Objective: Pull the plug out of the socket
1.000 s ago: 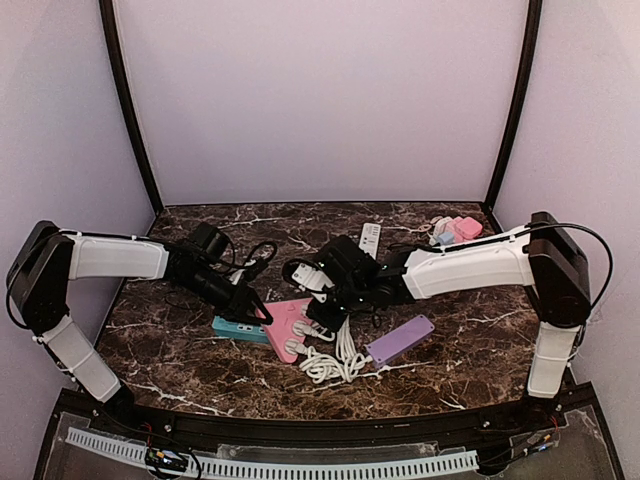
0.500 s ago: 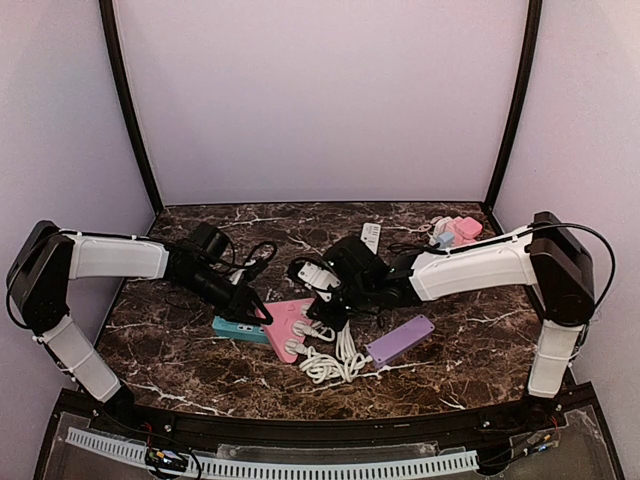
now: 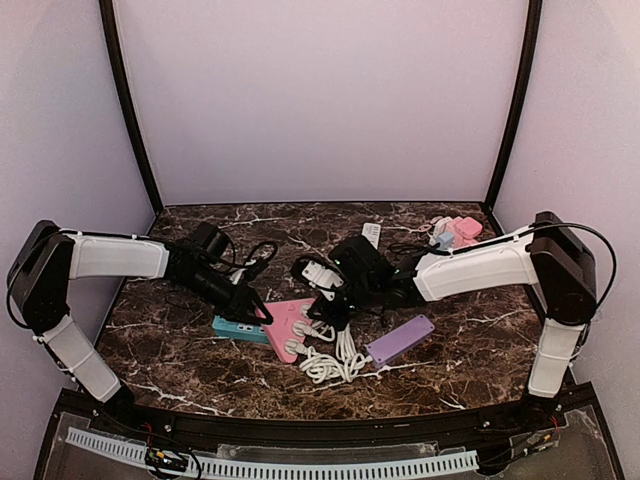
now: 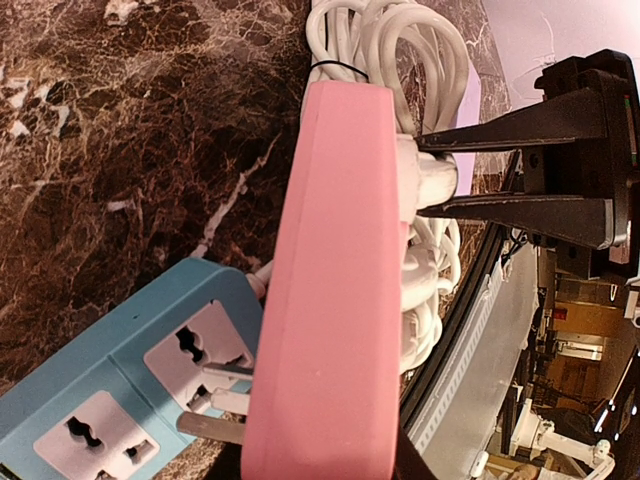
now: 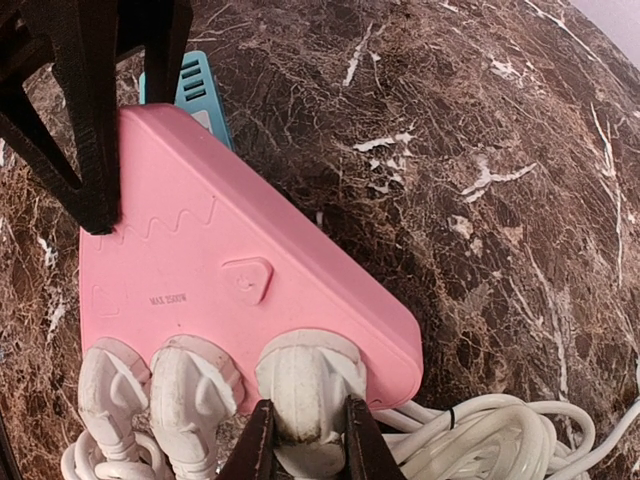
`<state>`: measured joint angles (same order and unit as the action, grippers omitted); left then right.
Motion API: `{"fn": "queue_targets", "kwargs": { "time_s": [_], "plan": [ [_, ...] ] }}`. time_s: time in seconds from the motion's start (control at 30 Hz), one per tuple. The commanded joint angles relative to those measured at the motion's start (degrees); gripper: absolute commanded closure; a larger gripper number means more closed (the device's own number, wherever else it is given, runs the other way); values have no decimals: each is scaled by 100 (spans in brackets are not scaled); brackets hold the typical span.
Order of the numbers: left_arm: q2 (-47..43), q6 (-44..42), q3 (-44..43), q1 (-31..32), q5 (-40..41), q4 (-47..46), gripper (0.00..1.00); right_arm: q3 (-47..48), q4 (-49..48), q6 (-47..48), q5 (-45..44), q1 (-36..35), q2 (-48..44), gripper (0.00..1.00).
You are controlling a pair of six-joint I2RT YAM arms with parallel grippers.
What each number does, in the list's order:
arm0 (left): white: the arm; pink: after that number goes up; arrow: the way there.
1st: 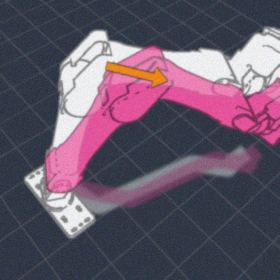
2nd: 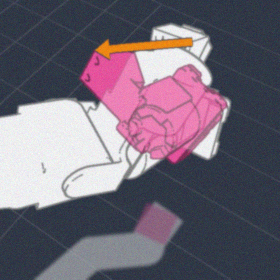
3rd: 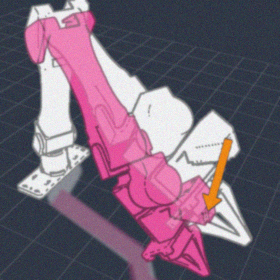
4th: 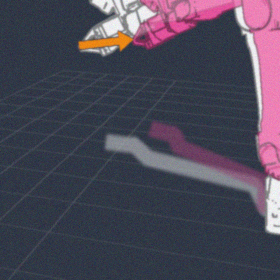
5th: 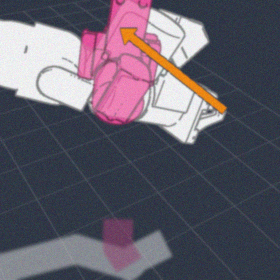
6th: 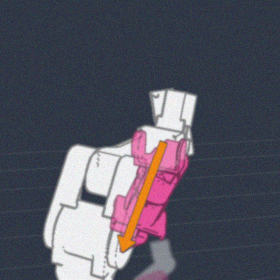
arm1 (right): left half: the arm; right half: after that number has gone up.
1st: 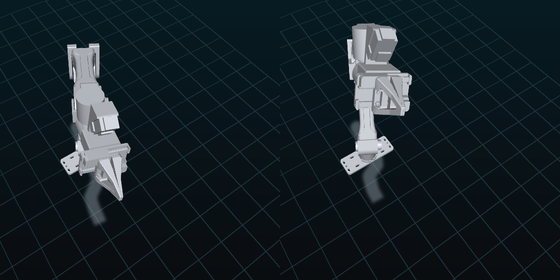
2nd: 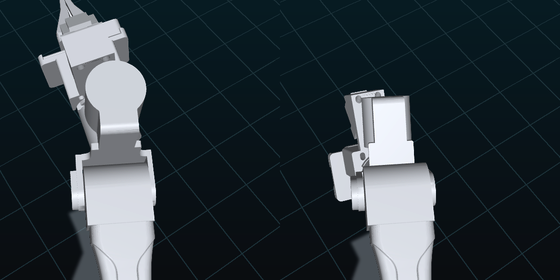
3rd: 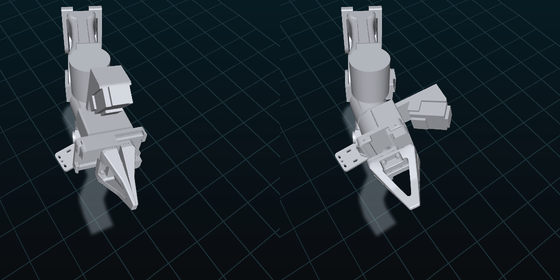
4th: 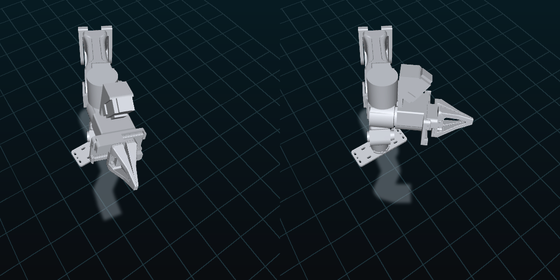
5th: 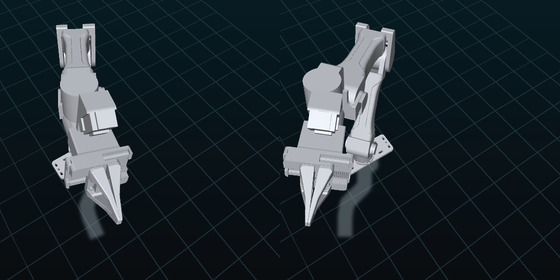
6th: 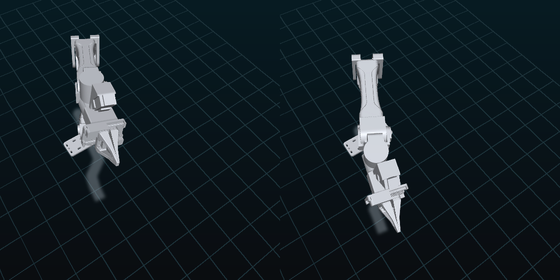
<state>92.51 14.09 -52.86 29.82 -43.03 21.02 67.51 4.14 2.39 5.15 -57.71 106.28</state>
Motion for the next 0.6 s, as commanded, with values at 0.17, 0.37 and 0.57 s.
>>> {"fn": "queue_targets", "kwargs": {
  "time_s": [0.17, 0.37, 0.57],
  "plan": [
    [91, -361, -38, 85, 791, 293, 78, -149, -388, -222, -701, -284, -375, 100],
    [109, -311, -37, 85, 943, 331, 78, -134, -529, -231, -1259, -506, -353, 100],
    [146, -286, -58, 76, 1080, 386, 79, -99, -495, -349, -1928, -715, -277, 100]
  ]
}}
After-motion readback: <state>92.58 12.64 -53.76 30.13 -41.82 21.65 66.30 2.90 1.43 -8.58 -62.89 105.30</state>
